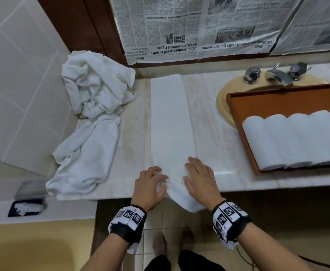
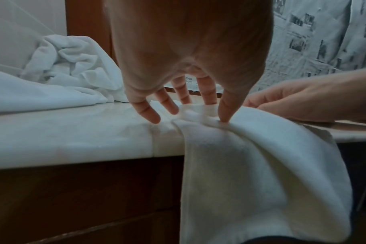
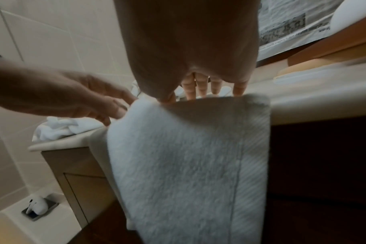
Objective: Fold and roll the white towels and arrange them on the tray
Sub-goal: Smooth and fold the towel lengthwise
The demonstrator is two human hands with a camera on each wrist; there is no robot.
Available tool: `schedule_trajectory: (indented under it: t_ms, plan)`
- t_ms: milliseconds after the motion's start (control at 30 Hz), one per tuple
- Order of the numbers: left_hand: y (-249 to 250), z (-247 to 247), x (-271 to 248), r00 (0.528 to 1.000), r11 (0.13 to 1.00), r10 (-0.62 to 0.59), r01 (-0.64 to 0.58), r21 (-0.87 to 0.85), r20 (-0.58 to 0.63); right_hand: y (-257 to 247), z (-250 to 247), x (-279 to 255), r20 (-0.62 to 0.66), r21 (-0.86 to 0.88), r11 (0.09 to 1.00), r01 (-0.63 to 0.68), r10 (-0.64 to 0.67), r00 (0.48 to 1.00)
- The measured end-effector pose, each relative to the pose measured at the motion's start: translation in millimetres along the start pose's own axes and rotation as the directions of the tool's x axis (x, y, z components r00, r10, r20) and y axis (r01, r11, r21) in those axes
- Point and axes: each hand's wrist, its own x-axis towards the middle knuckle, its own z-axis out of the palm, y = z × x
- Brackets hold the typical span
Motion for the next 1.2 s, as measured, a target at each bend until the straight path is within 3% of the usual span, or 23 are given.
schedule_trajectory:
  t_ms: [167,300,433,667,900,1000,1100,1200]
  plan:
    - [-6.9,-2.4,0.9,1.0,0.973,0.021,-0.022,-0.23,-0.01,-13.2,0.1,-20.0,-0.048,0.054,0.997,0.057,-0.054,0.997]
    - [-7.8,-7.1,-4.0,0.999,0.963,0.039,-0.045,-0.265,-0.026,-21.3,2.0,-27.1,-0.018,0.077,0.997,0.001,0.0,1.0]
    - [-11.5,-9.7,-8.1,0.998,0.951,-0.055,0.05,-0.304,-0.008,-27.3,-4.8,-31.4,0.02,0.109,0.994,-0.024,0.022,1.0]
    - [-17.6,-12.7,-15.6,0.995,0.959,-0.052,0.073,-0.272,0.084,-47.3,9.4,-64.6,0.067,-0.105,0.994,-0.015,0.022,0.997]
    - [-17.1,-12.2,-17.1,0.996,0.942,-0.083,0.093,-0.323,0.044,-72.9,18.5,-69.9,0.296,0.178,0.984,-0.001,-0.052,0.954]
    - [-19.5,-13.7,-18.2,0.997,0.943,-0.077,0.08,-0.324,0.02,-71.4,12.4,-63.0,0.09,0.167,0.985,0.03,-0.046,0.995]
    - [-23.4,-13.6,-20.6,0.996,0.939,-0.09,0.092,-0.333,0.022,-64.2,5.5,-48.5,-0.145,0.07,0.997,0.044,-0.033,0.989]
    - [-21.6,-15.3,-18.9,0.991,0.933,-0.136,0.131,-0.334,0.009,-61.1,4.8,-28.3,-0.109,0.012,1.0,-0.009,0.01,0.994]
